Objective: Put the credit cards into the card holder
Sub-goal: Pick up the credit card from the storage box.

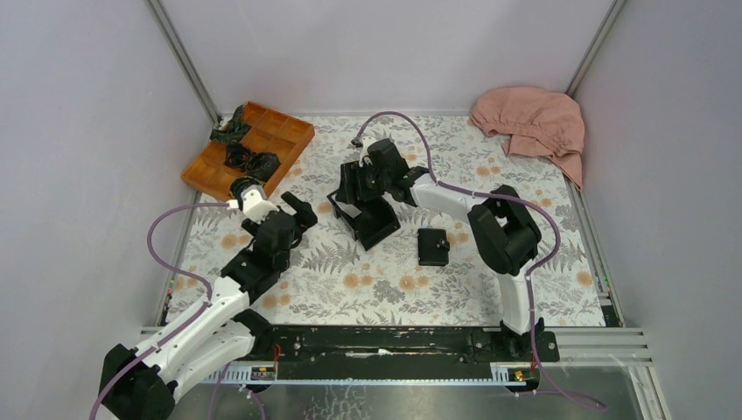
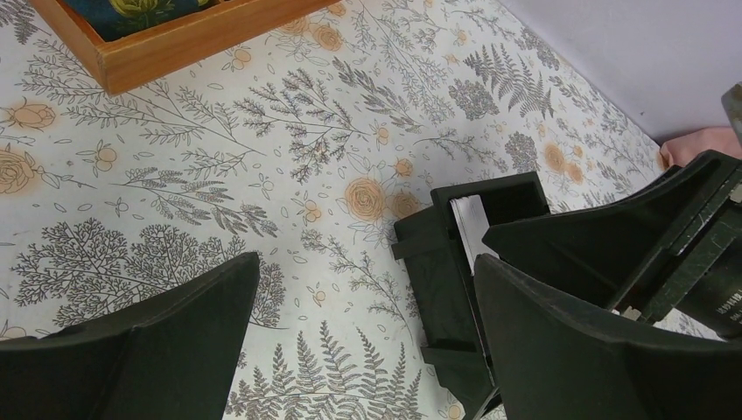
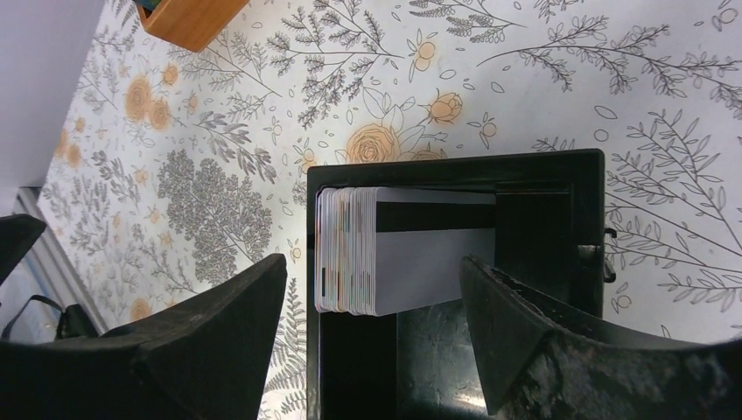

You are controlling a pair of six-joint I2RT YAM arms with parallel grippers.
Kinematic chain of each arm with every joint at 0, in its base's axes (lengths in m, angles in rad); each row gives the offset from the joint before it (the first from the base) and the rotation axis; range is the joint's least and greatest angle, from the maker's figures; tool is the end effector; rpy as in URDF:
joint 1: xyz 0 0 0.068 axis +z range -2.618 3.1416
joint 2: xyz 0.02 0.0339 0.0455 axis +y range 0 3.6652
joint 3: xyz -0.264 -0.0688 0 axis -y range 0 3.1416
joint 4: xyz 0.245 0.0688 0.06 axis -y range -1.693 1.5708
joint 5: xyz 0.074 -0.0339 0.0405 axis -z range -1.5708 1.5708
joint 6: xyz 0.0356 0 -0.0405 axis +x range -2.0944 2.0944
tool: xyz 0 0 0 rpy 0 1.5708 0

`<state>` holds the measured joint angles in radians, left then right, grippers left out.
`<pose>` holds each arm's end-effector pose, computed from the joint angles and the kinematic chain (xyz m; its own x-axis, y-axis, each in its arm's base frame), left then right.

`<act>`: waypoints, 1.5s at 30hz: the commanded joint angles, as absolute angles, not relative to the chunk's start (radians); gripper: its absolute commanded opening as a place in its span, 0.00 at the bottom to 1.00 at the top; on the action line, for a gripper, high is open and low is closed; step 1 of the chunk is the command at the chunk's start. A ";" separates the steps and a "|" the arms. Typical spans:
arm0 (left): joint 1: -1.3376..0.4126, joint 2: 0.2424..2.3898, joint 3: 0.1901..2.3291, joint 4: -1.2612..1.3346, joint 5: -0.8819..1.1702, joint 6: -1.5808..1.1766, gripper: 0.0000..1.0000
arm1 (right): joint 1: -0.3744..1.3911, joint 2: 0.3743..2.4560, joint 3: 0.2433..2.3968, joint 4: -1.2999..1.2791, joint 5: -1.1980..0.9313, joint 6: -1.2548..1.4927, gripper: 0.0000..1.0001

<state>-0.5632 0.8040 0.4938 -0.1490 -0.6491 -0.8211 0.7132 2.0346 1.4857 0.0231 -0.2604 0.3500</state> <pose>0.1639 -0.0780 0.2406 -0.2313 -0.5435 -0.8069 -0.2967 0.8293 -0.4735 0.3511 0.3159 0.2186 -0.6311 -0.1078 -0.7682 -0.6219 0.6622 0.4180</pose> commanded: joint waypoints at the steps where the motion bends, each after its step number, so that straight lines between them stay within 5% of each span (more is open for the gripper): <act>1: -0.569 0.804 0.475 -0.095 -0.654 -0.824 1.00 | 0.686 2.049 1.530 0.095 -0.357 0.399 0.79; 18: -0.569 0.817 0.467 -0.079 -0.649 -0.827 1.00 | 0.659 2.127 1.549 0.119 -0.468 0.475 0.72; 45: -0.570 0.819 0.456 -0.074 -0.649 -0.834 1.00 | 0.652 2.070 1.531 0.110 -0.512 0.510 0.45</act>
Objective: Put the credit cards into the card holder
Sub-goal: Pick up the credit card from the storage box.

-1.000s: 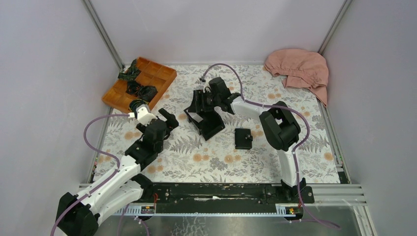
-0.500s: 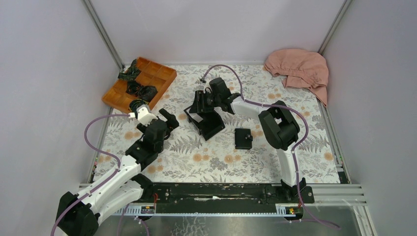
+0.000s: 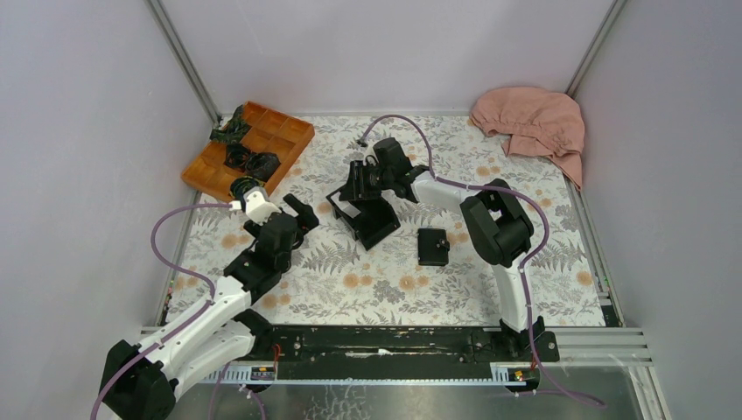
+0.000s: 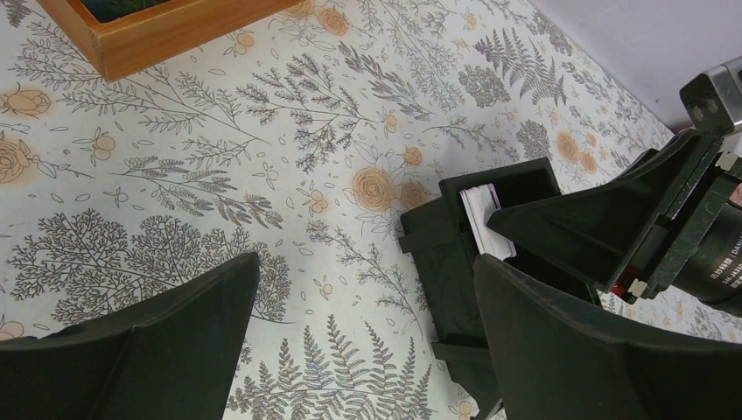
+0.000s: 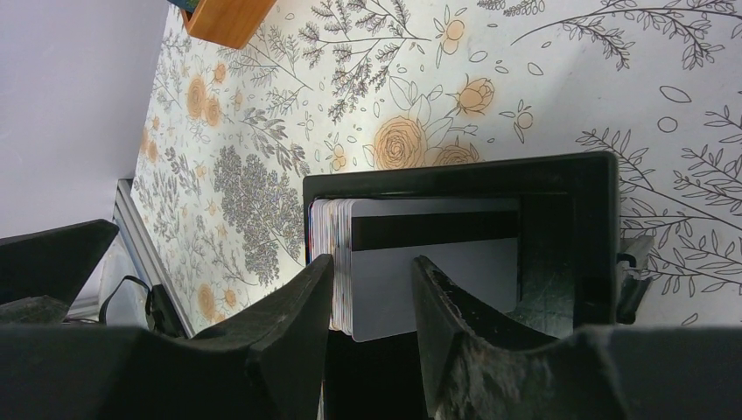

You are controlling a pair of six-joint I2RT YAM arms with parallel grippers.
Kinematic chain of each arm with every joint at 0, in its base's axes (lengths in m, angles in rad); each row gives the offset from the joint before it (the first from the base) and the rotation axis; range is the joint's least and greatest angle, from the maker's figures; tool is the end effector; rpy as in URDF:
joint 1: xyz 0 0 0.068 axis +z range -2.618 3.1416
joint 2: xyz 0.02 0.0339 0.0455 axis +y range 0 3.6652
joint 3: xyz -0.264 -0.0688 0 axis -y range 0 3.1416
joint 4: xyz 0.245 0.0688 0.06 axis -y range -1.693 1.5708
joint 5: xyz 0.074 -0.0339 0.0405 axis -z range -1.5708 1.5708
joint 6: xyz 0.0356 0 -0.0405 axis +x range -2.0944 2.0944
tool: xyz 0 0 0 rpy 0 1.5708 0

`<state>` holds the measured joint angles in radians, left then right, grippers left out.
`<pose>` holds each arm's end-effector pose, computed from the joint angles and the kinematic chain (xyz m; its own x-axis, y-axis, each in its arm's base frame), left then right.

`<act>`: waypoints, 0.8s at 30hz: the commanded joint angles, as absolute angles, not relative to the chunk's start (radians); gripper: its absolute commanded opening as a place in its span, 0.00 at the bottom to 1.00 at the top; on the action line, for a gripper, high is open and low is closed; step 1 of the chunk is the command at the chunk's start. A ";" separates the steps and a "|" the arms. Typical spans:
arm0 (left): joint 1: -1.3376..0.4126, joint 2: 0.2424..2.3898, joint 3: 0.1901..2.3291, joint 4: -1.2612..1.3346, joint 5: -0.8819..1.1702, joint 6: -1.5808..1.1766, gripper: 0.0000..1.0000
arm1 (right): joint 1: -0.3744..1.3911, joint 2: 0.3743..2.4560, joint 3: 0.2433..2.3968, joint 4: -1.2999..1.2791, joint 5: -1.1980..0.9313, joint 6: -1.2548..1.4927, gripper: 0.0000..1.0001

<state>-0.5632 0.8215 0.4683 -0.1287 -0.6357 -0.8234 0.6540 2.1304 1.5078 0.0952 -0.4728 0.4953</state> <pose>0.1650 -0.0792 0.2308 -0.2552 -0.5369 -0.8042 -0.2978 0.8349 -0.4629 0.3755 0.3082 0.1899 -0.7573 -0.0473 -0.6513 -0.5615 0.5566 0.6124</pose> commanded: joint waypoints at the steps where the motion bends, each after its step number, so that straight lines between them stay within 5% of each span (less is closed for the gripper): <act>1: -0.569 0.818 0.456 -0.074 -0.650 -0.833 1.00 | 0.652 2.069 1.532 0.111 -0.513 0.512 0.45; 24: -0.570 0.822 0.459 -0.073 -0.649 -0.834 1.00 | 0.652 2.037 1.544 0.108 -0.533 0.526 0.39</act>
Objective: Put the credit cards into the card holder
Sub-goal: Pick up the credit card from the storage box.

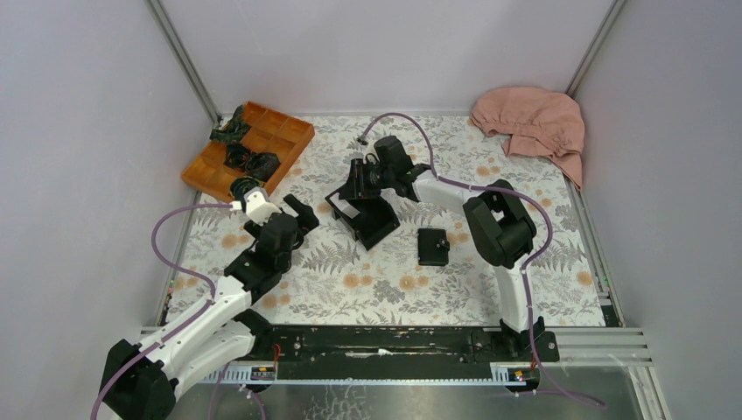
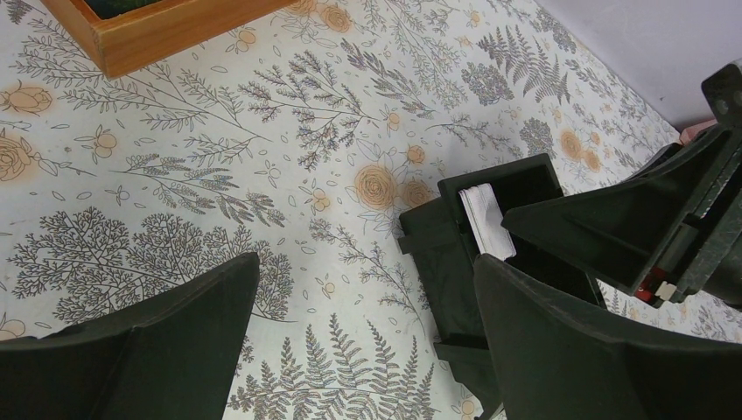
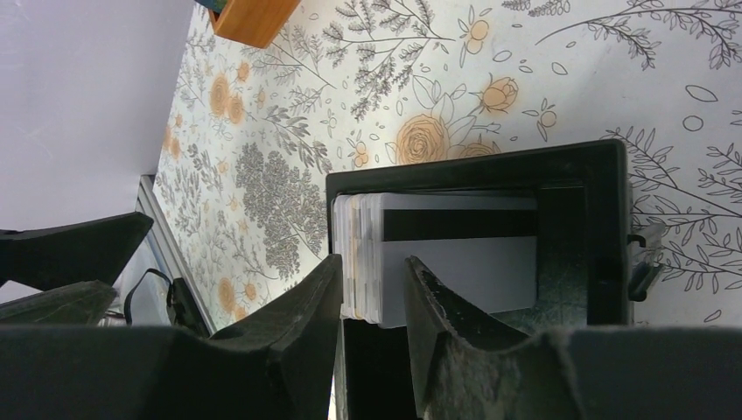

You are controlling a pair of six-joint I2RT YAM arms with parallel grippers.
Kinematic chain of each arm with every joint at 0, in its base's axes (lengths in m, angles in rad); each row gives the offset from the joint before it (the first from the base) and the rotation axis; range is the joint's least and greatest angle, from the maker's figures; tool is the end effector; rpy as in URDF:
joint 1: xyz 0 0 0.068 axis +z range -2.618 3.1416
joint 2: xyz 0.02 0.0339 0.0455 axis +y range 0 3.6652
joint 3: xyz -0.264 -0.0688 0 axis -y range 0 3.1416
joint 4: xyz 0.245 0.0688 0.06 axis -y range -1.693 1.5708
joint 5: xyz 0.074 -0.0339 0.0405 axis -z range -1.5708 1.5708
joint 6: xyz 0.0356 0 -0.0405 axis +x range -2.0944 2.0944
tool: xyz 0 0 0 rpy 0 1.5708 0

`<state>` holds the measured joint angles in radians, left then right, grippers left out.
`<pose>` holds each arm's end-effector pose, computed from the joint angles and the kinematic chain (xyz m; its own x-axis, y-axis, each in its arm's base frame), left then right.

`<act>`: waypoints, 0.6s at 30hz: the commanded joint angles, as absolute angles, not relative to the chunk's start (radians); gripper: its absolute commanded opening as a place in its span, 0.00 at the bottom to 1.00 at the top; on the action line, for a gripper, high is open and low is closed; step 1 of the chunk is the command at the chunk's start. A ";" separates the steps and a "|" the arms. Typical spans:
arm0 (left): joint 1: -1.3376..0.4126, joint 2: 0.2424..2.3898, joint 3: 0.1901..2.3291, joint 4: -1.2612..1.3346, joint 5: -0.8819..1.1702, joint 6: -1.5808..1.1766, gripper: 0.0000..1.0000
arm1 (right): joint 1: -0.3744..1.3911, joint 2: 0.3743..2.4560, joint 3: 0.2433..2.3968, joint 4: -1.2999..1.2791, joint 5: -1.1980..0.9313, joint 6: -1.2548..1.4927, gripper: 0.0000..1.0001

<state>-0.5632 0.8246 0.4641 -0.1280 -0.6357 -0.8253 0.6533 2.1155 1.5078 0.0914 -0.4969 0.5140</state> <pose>0.1650 -0.0792 0.2289 -0.2591 -0.5356 -0.8037 -0.3009 0.8355 -0.4598 0.3738 0.3075 0.1967 -0.7659 -0.0420 -0.6416 -0.5592 0.5360 0.6325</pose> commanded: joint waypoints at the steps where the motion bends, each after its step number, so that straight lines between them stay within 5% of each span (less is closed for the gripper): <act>1: -0.570 0.821 0.459 -0.073 -0.649 -0.833 1.00 | 0.652 2.034 1.544 0.110 -0.533 0.527 0.39; 9: -0.569 0.820 0.458 -0.074 -0.648 -0.831 1.00 | 0.652 2.040 1.550 0.093 -0.530 0.521 0.38; 18: -0.569 0.833 0.455 -0.068 -0.643 -0.831 1.00 | 0.652 2.076 1.592 0.014 -0.453 0.447 0.57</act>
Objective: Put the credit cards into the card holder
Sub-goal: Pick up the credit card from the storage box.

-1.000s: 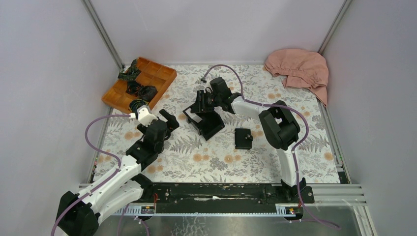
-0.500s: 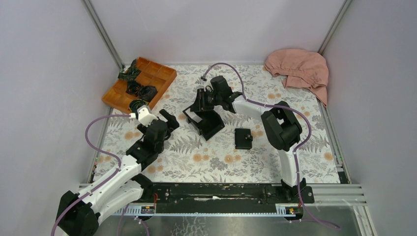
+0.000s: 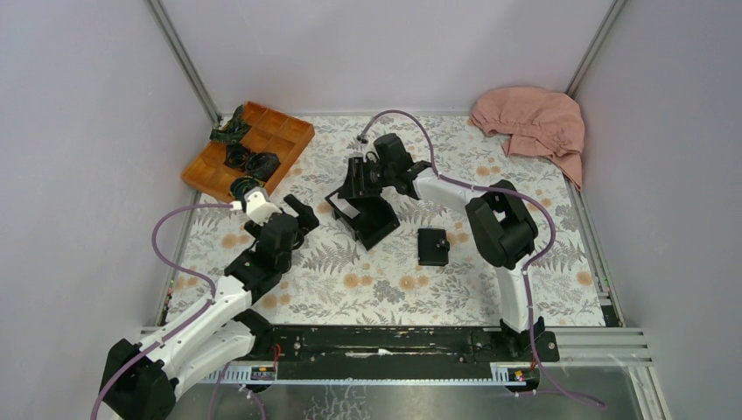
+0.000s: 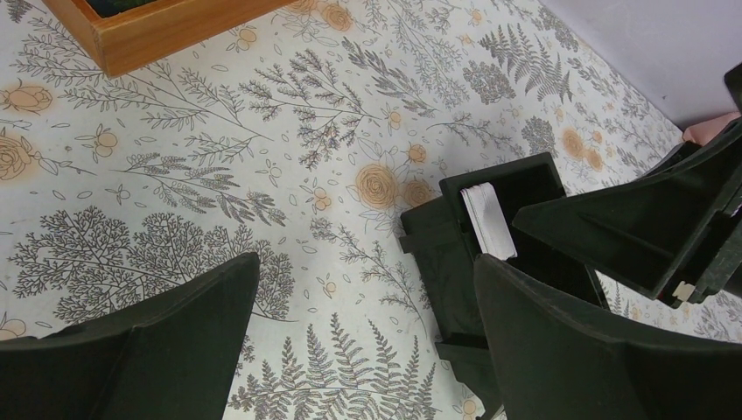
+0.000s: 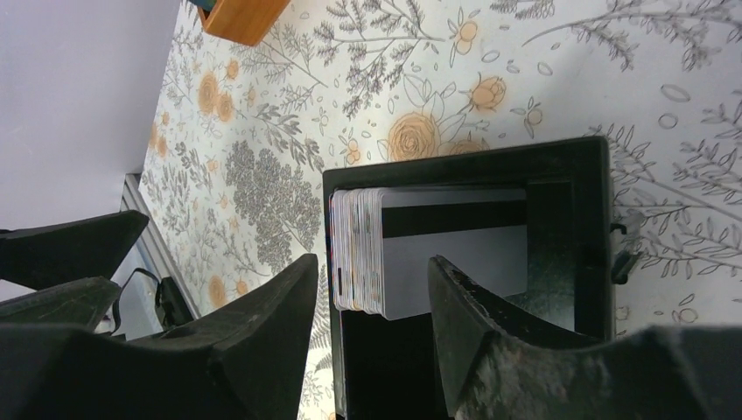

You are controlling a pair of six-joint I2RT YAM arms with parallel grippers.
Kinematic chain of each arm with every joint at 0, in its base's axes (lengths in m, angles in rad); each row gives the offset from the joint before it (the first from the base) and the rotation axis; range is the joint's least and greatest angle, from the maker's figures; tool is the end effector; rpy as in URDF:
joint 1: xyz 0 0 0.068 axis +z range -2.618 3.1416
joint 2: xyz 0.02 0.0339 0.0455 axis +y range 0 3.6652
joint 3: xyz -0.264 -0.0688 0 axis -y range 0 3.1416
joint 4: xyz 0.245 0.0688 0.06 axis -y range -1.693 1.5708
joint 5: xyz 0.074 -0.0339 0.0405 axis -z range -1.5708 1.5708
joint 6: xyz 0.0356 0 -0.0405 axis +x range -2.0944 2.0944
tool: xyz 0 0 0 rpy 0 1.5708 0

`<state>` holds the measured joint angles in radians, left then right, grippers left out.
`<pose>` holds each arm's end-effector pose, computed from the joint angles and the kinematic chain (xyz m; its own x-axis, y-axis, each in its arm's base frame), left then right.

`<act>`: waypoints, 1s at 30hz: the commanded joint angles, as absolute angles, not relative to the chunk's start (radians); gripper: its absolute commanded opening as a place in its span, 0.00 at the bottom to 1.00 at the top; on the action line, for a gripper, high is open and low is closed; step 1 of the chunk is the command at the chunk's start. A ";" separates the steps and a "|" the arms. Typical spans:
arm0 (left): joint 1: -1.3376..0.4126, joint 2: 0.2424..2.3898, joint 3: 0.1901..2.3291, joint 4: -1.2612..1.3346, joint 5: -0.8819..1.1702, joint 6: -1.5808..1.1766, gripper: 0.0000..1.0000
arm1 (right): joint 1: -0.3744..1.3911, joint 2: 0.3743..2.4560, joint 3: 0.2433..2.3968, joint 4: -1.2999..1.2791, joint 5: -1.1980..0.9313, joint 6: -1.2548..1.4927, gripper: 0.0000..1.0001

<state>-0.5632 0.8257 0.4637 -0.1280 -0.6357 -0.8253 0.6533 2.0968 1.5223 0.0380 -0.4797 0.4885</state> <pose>0.1651 -0.0793 0.2286 -0.2601 -0.5350 -0.8038 -0.3015 0.8359 -0.4587 0.3724 0.3058 0.2051 -0.7593 -0.0569 -0.6483 -0.5638 0.5550 0.6117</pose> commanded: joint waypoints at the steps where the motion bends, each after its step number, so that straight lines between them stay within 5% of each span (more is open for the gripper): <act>1: -0.569 0.836 0.456 -0.068 -0.643 -0.831 1.00 | 0.652 2.085 1.601 0.009 -0.454 0.445 0.58; 17: -0.570 0.853 0.440 -0.048 -0.635 -0.833 1.00 | 0.652 2.157 1.609 -0.011 -0.471 0.447 0.57; 30: -0.569 0.861 0.428 -0.034 -0.626 -0.842 1.00 | 0.652 2.134 1.562 0.030 -0.521 0.486 0.31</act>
